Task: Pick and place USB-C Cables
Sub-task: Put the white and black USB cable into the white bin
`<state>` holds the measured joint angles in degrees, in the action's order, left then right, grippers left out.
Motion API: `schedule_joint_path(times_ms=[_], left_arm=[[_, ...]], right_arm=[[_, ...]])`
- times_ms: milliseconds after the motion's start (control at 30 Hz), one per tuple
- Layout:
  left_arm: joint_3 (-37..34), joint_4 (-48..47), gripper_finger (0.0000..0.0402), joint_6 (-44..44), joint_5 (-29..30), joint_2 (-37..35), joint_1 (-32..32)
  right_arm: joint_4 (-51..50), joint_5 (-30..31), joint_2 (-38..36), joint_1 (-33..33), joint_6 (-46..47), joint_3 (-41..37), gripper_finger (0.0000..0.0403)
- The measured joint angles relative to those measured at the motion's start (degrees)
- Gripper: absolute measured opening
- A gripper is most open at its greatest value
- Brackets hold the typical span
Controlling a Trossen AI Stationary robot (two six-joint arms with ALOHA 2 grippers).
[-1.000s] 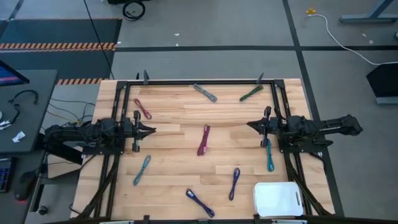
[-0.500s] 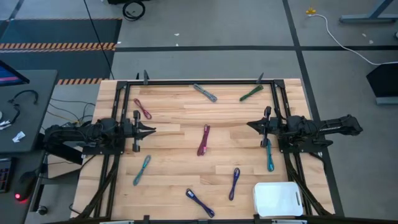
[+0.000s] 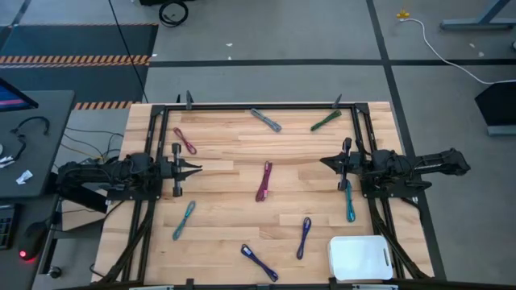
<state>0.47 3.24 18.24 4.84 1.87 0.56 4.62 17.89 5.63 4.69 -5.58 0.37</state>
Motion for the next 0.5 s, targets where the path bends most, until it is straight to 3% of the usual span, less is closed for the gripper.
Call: schedule_joint_path(times_ms=[167, 300, 500], left_arm=[[0.0, 0.0, 0.0038, -6.3, 0.0, 0.0, 0.0], [0.0, 0.4, 0.0033, -12.9, 0.0, 0.0, 0.0], [0.0, 1.5, 0.0028, -18.0, 0.0, 0.0, 0.0]], right_arm=[[0.1, 0.0, 0.0, 0.0, -0.1, 0.0, 0.0011], [5.6, 2.6, 0.0, -0.6, -1.1, 0.0, 0.0011], [30.7, 1.9, 0.0, -1.1, 11.8, 0.0, 0.0011]])
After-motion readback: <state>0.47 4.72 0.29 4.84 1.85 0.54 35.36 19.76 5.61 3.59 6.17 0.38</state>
